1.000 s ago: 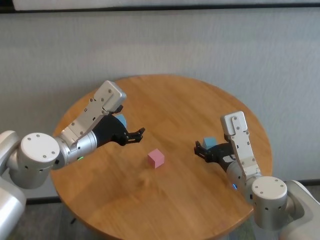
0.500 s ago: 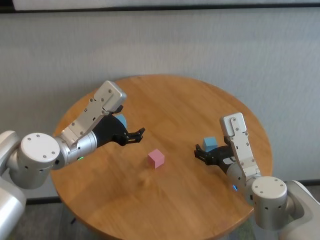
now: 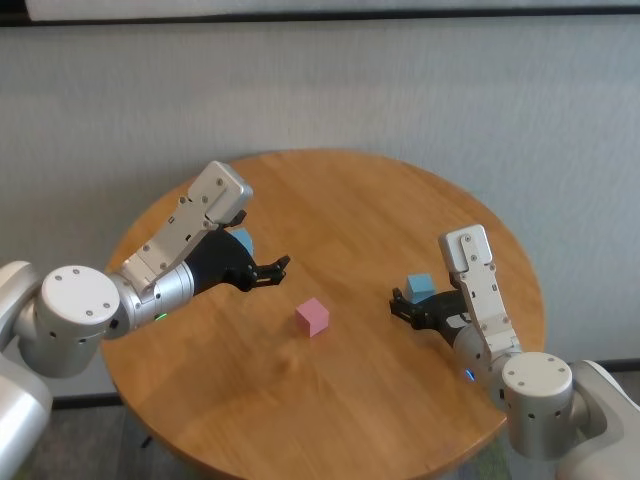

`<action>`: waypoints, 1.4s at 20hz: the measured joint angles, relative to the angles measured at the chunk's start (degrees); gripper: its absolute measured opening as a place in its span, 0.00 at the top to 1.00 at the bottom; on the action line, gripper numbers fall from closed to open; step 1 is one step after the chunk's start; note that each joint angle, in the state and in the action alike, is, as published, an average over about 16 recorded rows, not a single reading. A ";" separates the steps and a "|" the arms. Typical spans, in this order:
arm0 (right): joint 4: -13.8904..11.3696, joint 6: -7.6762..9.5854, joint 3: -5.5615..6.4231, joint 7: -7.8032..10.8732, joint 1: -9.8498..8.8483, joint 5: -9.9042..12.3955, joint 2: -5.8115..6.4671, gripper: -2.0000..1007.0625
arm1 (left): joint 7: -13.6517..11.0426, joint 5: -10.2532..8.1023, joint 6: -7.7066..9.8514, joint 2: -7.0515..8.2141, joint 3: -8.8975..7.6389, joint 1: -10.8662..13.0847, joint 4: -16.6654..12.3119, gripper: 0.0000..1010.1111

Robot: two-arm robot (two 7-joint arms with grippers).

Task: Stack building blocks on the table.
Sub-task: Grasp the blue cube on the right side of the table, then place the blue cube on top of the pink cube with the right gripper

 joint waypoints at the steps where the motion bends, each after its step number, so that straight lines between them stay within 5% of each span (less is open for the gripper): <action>1: 0.00 0.03 0.06 0.04 -0.02 -0.12 -0.04 0.04 | 0.00 0.00 0.00 0.00 0.00 0.00 0.00 0.01; 7: 0.06 0.26 0.49 0.34 -0.12 -0.78 -0.26 0.15 | 0.00 0.00 0.00 0.00 0.00 0.00 0.00 0.01; 19: -0.26 0.93 0.99 1.66 -0.38 -2.73 -0.47 0.53 | 0.00 0.00 0.00 0.00 0.00 0.00 0.00 0.01; 28: -5.13 1.22 0.85 5.08 -1.85 -3.39 -0.05 0.64 | 0.00 0.00 0.00 0.00 0.00 0.00 0.00 0.01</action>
